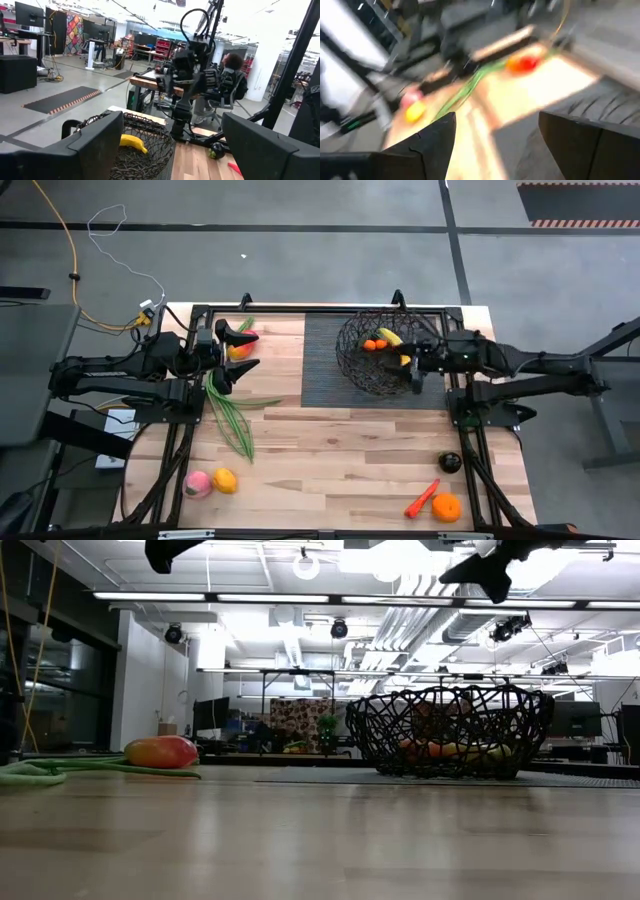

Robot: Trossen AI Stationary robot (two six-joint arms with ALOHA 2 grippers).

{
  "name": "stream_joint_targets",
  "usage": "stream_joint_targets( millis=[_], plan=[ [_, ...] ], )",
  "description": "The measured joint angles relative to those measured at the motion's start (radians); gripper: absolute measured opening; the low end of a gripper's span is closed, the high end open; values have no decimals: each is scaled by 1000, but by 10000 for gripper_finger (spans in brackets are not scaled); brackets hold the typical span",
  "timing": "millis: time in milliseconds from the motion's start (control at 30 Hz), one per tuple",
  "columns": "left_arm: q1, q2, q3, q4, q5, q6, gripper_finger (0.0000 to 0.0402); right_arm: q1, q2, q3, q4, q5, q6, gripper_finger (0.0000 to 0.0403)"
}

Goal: Build produce basket
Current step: Put the orange carrot into the black basket

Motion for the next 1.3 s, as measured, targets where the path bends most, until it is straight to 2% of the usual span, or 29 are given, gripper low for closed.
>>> stream_joint_targets(
  millis=[100, 233, 500, 800, 1067, 1300],
  plan=[
    [0, 0, 0, -1, 0, 0, 326, 74, 66, 70, -196, -113, 79, 266],
    [0, 0, 0, -1, 0, 0, 326, 242, 178, 152, -356, -180, 151, 266],
    [0, 0, 0, -2, -3, 0, 326, 609, 422, 302, -607, -151, 171, 266],
    [0, 0, 0, -3, -5, 0, 326, 873, 646, 309, -599, -96, 209, 265],
    [0, 0, 0, -4, -5, 0, 326, 990, 821, 309, -483, -102, 211, 265],
    [0, 0, 0, -4, -22, 0, 326, 1037, 927, 309, -386, -80, 222, 265]
  ],
)
